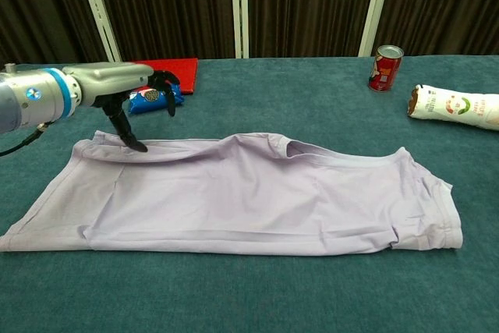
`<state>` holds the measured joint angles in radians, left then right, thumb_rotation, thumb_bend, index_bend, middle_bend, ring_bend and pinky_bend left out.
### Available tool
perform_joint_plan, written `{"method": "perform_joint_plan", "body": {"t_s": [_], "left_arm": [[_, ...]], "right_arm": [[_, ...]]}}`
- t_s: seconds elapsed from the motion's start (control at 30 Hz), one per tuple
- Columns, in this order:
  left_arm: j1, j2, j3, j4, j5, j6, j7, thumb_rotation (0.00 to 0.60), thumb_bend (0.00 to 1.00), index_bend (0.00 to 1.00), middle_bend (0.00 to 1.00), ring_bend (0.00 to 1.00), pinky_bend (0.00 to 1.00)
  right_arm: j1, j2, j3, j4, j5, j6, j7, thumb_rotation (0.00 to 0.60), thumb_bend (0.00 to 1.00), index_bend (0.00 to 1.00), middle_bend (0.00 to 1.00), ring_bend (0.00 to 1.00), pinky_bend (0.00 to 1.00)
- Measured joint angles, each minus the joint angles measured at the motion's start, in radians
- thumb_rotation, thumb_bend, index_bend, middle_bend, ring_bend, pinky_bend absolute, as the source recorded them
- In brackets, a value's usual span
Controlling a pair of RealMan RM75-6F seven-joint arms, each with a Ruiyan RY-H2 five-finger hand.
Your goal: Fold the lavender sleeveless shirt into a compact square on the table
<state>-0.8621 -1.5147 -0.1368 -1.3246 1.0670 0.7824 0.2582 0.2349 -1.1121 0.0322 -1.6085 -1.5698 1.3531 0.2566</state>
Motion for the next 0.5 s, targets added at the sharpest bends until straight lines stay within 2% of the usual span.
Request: {"method": "perform_joint_plan", "body": {"t_s": [0.1,0.2,0.5], "left_arm": [[0.017,-0.004,0.019,0.025,0.014,0.001,-0.023,0.6,0.23,0.38,0.0,0.0,0.0],[0.027,-0.021,0.026,0.065,0.021,0.001,-0.047,0.6,0.26,0.39,0.0,0.0,0.0],[0.036,-0.09,0.025,0.202,0.031,-0.016,-0.088,0.6,0.26,0.43,0.0,0.0,0.0]], "right_arm": [[0.001,-0.001,-0.001,-0.002,-0.003,-0.001,-0.002,0.6,0.01,0.19,0.06,0.0,0.0],[0.001,-0.002,-0.003,-0.002,-0.004,-0.002,-0.003,0.6,0.01,0.2,0.06,0.0,0.0],[0.0,-0.002,-0.002,0.003,0.0,-0.005,0.002,0.6,0.01,0.2,0.07,0.0,0.0]]}}
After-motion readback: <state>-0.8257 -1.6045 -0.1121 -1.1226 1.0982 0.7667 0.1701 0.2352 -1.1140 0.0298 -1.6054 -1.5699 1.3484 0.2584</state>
